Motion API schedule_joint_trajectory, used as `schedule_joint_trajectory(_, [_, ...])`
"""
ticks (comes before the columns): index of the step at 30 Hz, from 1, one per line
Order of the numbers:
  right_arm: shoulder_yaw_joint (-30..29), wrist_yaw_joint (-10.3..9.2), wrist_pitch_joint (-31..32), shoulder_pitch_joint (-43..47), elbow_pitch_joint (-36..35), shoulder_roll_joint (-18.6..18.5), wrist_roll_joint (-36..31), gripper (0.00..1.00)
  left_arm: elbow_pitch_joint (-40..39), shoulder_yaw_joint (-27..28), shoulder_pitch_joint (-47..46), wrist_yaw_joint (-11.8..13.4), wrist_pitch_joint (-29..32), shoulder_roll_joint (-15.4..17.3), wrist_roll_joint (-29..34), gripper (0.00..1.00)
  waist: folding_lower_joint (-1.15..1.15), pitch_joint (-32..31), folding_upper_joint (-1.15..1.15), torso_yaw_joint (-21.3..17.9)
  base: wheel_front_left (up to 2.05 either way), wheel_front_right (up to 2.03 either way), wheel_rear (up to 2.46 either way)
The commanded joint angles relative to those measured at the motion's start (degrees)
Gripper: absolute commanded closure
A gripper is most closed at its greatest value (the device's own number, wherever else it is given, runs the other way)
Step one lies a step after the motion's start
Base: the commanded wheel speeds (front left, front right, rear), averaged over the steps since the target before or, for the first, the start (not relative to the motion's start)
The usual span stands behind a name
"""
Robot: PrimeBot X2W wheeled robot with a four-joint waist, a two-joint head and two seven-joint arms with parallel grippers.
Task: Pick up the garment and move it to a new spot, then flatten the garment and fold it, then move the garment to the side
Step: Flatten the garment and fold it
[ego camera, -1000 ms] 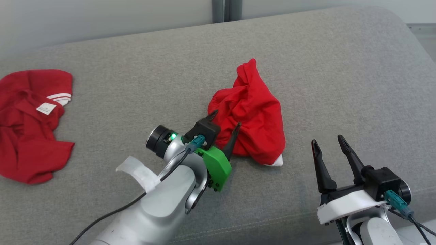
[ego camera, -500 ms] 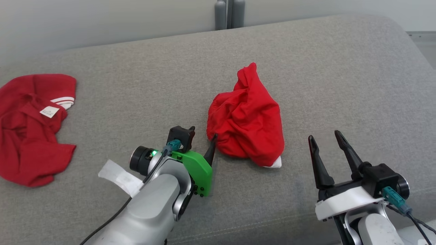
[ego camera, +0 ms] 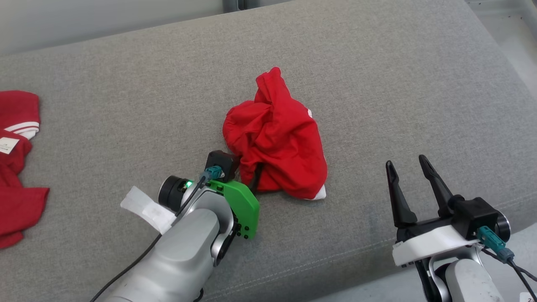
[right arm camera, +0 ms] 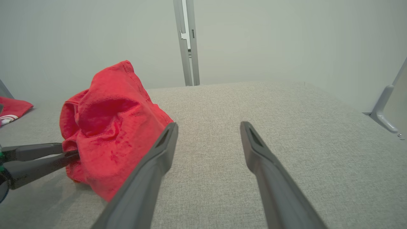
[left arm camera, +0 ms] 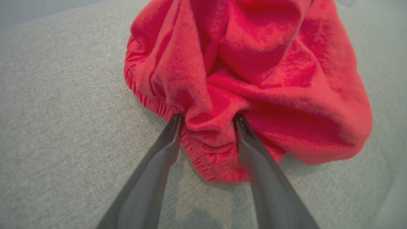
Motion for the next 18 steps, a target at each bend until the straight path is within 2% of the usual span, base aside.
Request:
schedule_joint_trajectory(1, [-0.32,0.00,-0.19,-0.56,-0.30,-0.11,0.29,0.00,0.36,-0.40,-1.19,-0.50,0.46,0.27,-0.03,1.00,0.00,0.20,0.00,0.28,0.00,0.00,0.00])
schedule_joint_trajectory(4, [-0.91,0.00,-0.19,-0.40,-0.35,-0.10,0.38,0.00,1.10,-0.66,-3.12,-1.06,1.56,0.28,-0.43,1.00,0.00,0.15,0.00,1.32,0.00,0.00,0.00])
schedule_joint_trajectory(11, [-0.53,0.00,-0.19,-0.65,0.08,-0.11,1.02,0.00,2.03,-0.43,-10.05,0.11,3.27,2.16,1.22,1.00,0.00,-0.49,0.00,3.47,0.00,0.00,0.00])
schedule_joint_trajectory(18, [-0.30,0.00,-0.19,-0.55,0.17,-0.11,1.43,0.00,3.14,-2.14,-14.55,3.41,10.72,5.50,2.79,1.00,0.00,-0.80,0.00,4.09,0.00,0.00,0.00])
